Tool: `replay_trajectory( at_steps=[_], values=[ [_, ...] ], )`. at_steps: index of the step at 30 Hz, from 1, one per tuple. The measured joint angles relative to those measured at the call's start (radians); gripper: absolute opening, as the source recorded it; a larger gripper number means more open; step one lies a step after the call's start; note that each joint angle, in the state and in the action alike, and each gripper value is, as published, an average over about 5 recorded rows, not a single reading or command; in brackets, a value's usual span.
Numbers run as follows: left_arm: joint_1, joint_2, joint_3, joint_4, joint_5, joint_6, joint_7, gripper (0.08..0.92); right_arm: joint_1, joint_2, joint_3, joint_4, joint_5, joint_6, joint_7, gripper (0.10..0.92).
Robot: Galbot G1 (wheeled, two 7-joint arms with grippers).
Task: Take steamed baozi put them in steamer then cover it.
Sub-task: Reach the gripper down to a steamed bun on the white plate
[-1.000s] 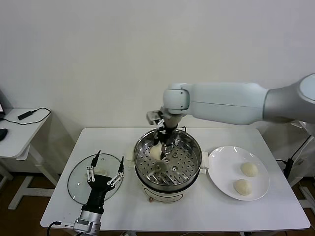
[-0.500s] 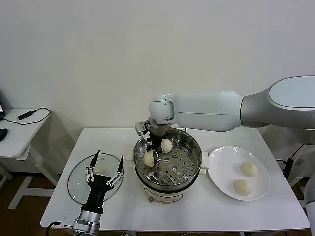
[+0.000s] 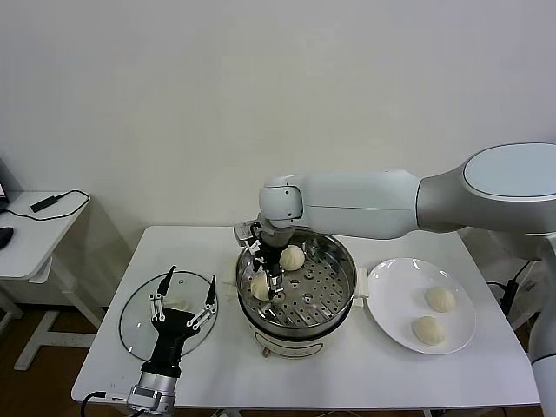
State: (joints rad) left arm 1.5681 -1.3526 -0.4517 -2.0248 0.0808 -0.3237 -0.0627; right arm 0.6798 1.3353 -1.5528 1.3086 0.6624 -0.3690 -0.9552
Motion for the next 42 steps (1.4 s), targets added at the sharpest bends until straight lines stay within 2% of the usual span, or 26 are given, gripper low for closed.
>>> replay_trajectory(
  at_steps=[5,11,18,27,34,42],
  values=[
    [-0.001,-0.002,0.003,-0.003,0.0,0.001,0.0,0.823,0.044,-0.092,0.03,0.058,-0.026,0.016,-0.023,0.823],
    [0.001,-0.001,0.008,-0.011,0.004,0.004,0.0,0.823,0.104,-0.272,0.051,0.105,-0.084,0.064,-0.097,0.823],
    [0.002,0.0,0.017,-0.016,0.009,0.007,0.0,0.823,0.121,-0.509,0.06,0.105,-0.185,0.158,-0.19,0.823],
    [-0.003,-0.002,0.027,-0.011,0.015,0.007,0.0,0.823,0.006,-0.745,0.096,0.072,-0.324,0.264,-0.224,0.823],
    [0.0,-0.004,0.025,-0.01,0.016,0.007,-0.001,0.823,-0.158,-0.827,0.16,0.04,-0.4,0.312,-0.2,0.823],
    [0.004,-0.001,0.019,-0.02,0.023,0.006,-0.001,0.823,-0.344,-0.837,0.264,-0.021,-0.457,0.337,-0.168,0.823]
  ],
)
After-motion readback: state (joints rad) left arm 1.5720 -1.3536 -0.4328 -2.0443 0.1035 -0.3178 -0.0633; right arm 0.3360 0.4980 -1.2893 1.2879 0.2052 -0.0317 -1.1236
